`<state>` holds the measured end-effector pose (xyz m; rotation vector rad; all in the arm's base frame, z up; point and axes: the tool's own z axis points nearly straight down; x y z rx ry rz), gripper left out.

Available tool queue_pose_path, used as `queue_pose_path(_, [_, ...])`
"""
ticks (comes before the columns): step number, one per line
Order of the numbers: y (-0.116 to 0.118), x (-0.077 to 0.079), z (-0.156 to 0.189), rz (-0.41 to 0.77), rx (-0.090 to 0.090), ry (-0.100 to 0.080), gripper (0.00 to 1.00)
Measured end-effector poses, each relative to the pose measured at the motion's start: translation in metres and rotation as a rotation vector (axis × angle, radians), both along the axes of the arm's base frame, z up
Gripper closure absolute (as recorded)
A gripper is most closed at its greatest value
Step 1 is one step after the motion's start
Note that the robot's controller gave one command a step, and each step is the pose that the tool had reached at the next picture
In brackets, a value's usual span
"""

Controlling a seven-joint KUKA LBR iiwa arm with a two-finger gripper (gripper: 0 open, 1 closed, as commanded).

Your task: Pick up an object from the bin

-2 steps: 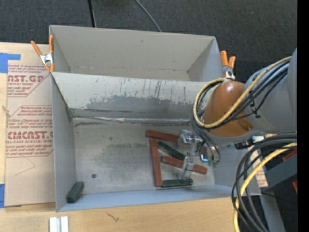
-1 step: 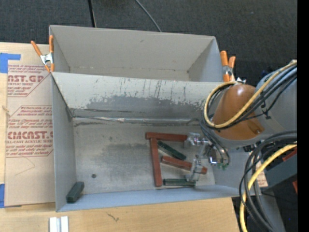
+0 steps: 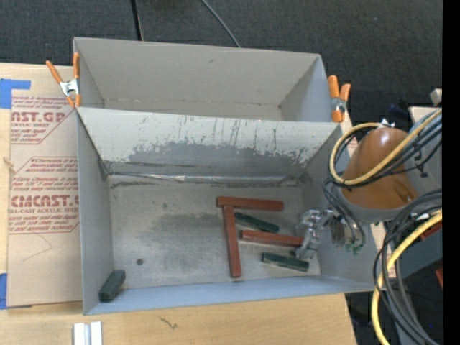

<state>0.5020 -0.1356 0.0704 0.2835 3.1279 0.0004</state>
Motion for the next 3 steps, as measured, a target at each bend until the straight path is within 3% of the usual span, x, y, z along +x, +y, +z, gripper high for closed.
queue_pose_path(1, [0.001,0.0,0.0,-0.006,0.0,0.0,1.0])
queue_pose_path(2, [0.009,0.021,0.0,0.089,-0.001,0.001,1.0])
queue_pose_path(3, [0.001,0.034,0.048,0.059,0.003,0.006,1.0])
